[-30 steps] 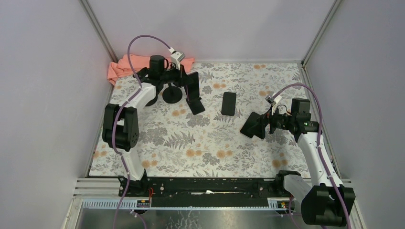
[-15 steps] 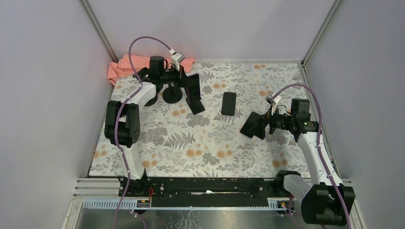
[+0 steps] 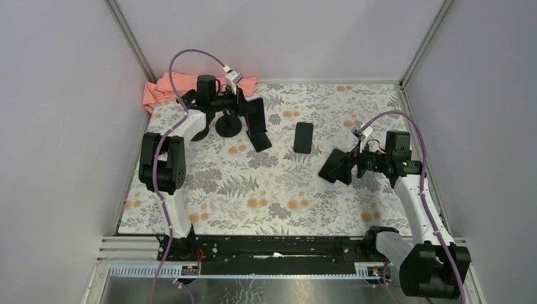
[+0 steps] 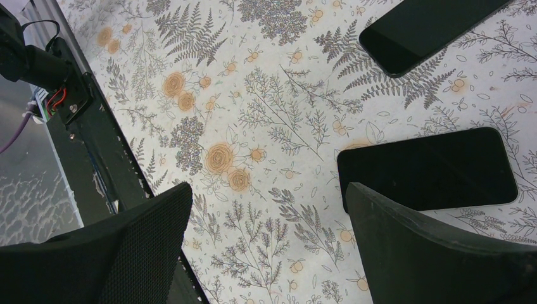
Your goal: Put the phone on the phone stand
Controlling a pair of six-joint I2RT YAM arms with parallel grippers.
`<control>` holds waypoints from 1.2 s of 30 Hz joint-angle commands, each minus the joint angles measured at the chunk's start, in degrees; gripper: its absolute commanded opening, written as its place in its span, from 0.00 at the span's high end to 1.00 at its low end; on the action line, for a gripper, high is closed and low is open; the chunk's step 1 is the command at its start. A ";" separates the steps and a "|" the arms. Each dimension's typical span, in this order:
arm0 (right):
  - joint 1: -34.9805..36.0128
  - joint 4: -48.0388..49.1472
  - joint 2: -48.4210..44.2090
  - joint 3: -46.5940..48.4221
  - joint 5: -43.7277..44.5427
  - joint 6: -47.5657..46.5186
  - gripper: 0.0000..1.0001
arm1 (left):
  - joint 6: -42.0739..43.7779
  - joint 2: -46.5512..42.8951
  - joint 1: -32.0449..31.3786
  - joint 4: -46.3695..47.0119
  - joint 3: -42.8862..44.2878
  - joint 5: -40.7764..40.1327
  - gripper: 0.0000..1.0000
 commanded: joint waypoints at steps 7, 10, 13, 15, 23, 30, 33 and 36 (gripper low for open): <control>-0.23 1.03 0.08 0.02 -0.02 -0.55 0.01 | 1.53 -0.65 0.99 5.94 -3.28 -4.68 0.74; -0.23 1.00 0.08 -0.01 -0.02 -0.54 0.01 | 1.43 -1.01 0.99 5.90 -3.47 -5.37 0.69; -0.23 1.03 0.08 -0.01 -0.02 -0.56 0.00 | 1.18 -1.80 0.99 6.19 -3.70 -6.91 0.63; -0.23 0.97 0.08 0.01 -0.02 -0.56 0.00 | 1.11 -2.64 0.99 6.60 -4.03 -7.78 0.58; -0.21 0.94 0.08 0.04 -0.37 -0.56 0.00 | 1.85 -6.33 0.99 7.41 -5.49 -10.30 0.52; -0.23 0.92 0.01 -0.01 -0.55 -0.56 0.00 | 2.02 -9.43 0.90 7.34 -6.41 -12.29 0.41; -0.23 0.86 -0.01 -0.01 -0.64 -0.64 0.00 | 1.35 -10.98 0.90 7.12 -6.44 -12.75 0.40; -0.23 0.81 -0.16 -0.01 -0.62 -0.72 0.00 | 1.10 -13.36 0.90 6.75 -6.88 -13.36 0.39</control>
